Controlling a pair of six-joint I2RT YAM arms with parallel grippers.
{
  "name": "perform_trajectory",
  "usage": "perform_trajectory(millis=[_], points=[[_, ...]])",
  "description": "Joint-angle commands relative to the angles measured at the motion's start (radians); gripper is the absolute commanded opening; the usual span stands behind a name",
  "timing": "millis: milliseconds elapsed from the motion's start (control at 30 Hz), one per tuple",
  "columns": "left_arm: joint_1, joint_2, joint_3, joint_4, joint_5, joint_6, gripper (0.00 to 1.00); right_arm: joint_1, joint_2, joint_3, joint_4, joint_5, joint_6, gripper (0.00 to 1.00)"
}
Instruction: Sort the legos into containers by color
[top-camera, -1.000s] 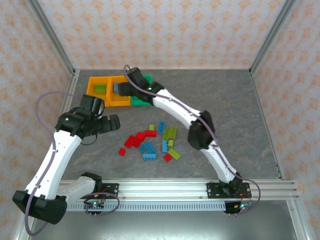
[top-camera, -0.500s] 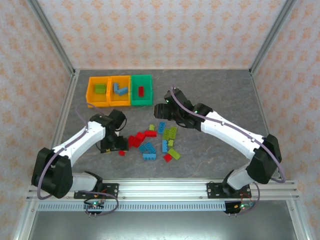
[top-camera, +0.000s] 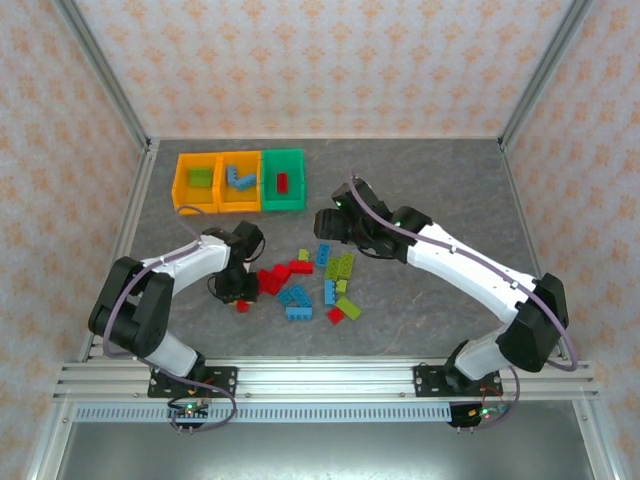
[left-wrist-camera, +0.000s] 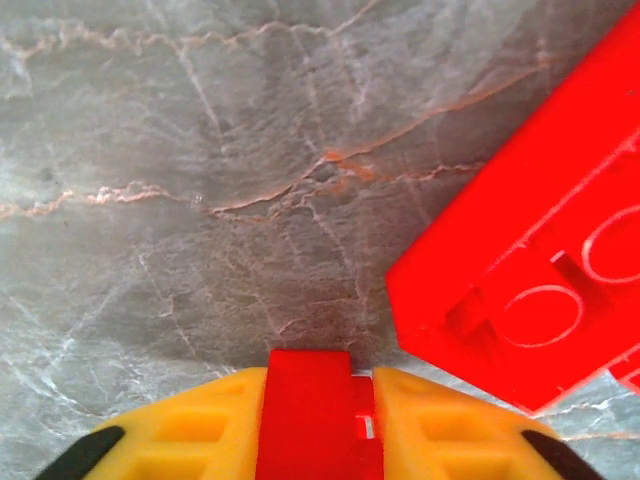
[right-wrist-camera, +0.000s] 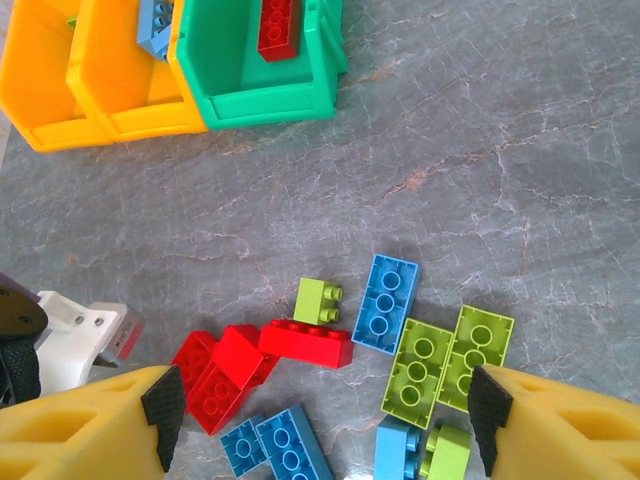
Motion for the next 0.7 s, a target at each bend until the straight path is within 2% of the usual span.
perform_trajectory(millis=[0,133,233,300,467,667], points=[[-0.004,-0.022,0.009,-0.002,-0.014,0.005,0.24,0.002,-0.024,0.03,-0.03,-0.003,0.052,0.76],[-0.005,-0.13,0.112,-0.099,0.048,0.028,0.21,0.053,-0.011,0.032,-0.012,-0.084,0.066,0.76],[-0.004,-0.196,0.255,-0.161,0.044,0.032,0.21,0.094,0.001,0.039,0.016,-0.128,0.083,0.76],[-0.004,-0.188,0.356,-0.165,0.038,0.032,0.22,0.097,0.002,0.034,0.046,-0.13,0.118,0.76],[-0.004,0.007,0.632,-0.096,-0.014,0.034,0.22,0.098,0.012,0.04,0.089,-0.018,0.173,0.76],[-0.001,0.367,1.027,-0.059,-0.218,0.058,0.21,0.097,0.031,0.064,0.056,0.032,0.178,0.76]])
